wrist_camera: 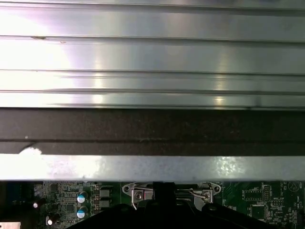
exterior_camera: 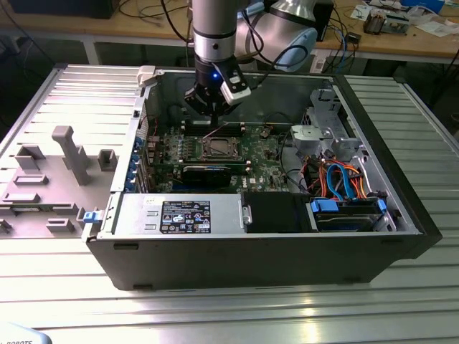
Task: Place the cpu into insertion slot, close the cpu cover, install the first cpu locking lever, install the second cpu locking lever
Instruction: 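Install the first cpu locking lever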
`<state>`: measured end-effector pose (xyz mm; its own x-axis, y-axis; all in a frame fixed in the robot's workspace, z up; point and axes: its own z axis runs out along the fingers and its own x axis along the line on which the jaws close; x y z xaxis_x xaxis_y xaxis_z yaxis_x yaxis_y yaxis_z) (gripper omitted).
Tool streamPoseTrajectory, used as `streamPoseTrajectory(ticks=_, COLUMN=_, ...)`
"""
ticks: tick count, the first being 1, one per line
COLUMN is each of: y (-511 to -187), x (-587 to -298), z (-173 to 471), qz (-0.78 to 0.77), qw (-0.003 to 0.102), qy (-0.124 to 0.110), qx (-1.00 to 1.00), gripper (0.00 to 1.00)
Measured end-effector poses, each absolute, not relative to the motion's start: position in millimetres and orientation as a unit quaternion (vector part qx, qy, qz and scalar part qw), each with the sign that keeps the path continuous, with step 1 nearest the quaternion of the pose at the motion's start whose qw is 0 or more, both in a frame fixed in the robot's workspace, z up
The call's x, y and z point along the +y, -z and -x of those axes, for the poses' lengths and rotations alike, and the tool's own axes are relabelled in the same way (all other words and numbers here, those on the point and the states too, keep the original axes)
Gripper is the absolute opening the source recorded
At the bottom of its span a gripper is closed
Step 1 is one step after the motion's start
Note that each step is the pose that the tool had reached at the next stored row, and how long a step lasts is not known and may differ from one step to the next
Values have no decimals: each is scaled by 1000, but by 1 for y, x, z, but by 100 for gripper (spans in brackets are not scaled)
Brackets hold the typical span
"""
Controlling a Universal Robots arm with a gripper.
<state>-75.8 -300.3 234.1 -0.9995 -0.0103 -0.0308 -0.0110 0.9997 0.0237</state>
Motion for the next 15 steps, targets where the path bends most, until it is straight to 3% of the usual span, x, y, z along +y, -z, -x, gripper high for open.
streamPoseTrajectory(ticks=15, y=-226, x=-295, z=67, qz=5, qw=15, qy=-12, qx=1000, gripper=11)
